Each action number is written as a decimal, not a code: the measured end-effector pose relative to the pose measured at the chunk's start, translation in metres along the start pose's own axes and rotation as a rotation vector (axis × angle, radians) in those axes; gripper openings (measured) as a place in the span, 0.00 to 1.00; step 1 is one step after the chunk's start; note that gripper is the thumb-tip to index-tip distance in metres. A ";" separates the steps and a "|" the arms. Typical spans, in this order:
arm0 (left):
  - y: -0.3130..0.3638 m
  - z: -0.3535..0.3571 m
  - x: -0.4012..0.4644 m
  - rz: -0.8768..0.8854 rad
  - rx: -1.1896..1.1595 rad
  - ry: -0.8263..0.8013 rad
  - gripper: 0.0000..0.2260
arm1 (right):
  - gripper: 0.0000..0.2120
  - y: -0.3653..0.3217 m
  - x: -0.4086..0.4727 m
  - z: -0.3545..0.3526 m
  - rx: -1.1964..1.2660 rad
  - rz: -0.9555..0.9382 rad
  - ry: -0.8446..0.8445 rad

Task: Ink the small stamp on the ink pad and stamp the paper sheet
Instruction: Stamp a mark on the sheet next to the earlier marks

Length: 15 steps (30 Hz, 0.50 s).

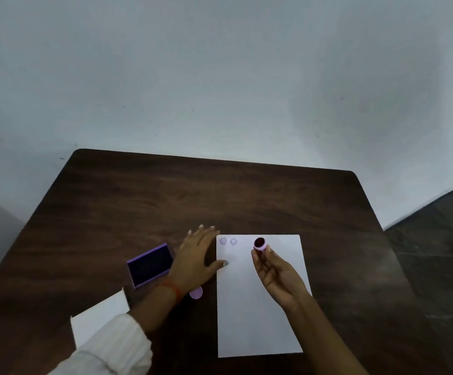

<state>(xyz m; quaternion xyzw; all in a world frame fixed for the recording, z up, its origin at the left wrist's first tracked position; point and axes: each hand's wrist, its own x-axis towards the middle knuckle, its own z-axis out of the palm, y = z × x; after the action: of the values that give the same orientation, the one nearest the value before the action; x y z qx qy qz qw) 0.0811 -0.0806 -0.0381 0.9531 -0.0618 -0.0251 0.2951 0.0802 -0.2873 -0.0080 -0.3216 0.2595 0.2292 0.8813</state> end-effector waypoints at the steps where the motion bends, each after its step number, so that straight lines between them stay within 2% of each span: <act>1: 0.003 0.004 0.007 0.002 0.009 -0.041 0.32 | 0.10 -0.002 0.002 -0.001 -0.039 -0.021 0.015; 5: 0.004 0.017 0.028 -0.016 0.030 -0.157 0.35 | 0.09 -0.006 0.016 -0.001 -0.295 -0.155 0.152; 9: -0.007 0.026 0.032 -0.028 0.070 -0.224 0.36 | 0.08 -0.001 0.029 0.005 -0.748 -0.399 0.343; 12: -0.012 0.030 0.031 -0.025 0.076 -0.211 0.36 | 0.04 -0.001 0.039 0.010 -1.128 -0.640 0.338; 14: -0.012 0.030 0.032 -0.028 0.071 -0.210 0.35 | 0.04 0.000 0.048 0.013 -1.305 -0.622 0.277; 15: -0.012 0.030 0.032 -0.031 0.068 -0.214 0.36 | 0.08 0.000 0.051 0.015 -1.377 -0.585 0.283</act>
<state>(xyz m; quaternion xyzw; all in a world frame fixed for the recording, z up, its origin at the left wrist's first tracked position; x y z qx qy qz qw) 0.1113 -0.0919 -0.0697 0.9553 -0.0790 -0.1292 0.2540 0.1237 -0.2646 -0.0295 -0.8809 0.0727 0.0529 0.4647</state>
